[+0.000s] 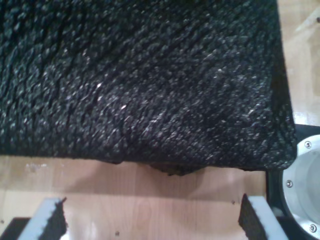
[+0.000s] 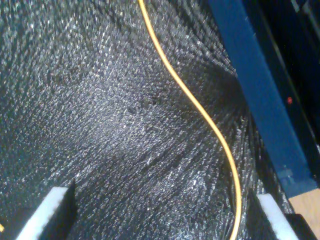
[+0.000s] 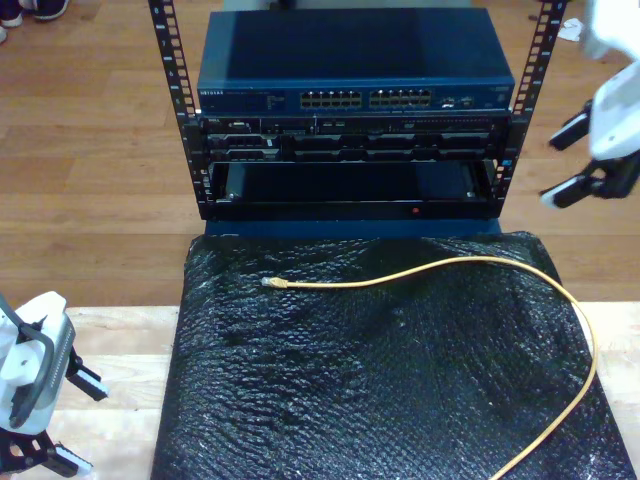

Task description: Grab the cable and plug it in

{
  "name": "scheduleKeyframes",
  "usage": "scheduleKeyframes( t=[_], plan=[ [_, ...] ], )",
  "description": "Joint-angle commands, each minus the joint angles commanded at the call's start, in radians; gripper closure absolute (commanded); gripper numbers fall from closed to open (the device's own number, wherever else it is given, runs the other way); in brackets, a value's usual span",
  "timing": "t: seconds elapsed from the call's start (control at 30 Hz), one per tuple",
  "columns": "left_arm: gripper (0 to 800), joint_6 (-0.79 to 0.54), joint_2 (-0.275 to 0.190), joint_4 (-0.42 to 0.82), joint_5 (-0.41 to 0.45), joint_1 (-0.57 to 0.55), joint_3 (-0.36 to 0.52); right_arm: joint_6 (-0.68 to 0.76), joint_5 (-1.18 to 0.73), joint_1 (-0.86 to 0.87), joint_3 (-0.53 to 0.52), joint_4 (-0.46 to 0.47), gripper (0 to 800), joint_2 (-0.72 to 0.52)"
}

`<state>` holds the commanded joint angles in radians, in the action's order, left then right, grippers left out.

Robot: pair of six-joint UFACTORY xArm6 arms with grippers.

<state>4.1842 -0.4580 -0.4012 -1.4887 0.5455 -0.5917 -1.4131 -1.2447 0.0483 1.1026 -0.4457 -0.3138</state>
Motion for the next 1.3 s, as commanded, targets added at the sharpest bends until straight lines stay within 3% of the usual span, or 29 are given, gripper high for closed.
scheduleKeyframes(
  t=[0.3, 0.7, 0.97, 1.3],
  plan=[
    [0, 0.012, 0.032, -0.002, 0.000, 0.000, 0.002, 0.155, 0.029, -0.169, 0.104, 0.167, 3, 0.160],
    [0, 0.021, 0.040, -0.003, 0.002, -0.002, 0.003, 0.333, 0.098, -0.404, 0.252, 0.285, 3, 0.381],
    [0, 0.028, 0.055, -0.003, 0.002, -0.002, 0.005, 0.528, 0.115, -0.532, 0.347, 0.476, 4, 0.549],
    [0, 0.032, 0.057, -0.003, 0.017, -0.002, 0.005, 0.657, 0.120, -0.626, 0.437, 0.499, 9, 0.720]
  ],
)
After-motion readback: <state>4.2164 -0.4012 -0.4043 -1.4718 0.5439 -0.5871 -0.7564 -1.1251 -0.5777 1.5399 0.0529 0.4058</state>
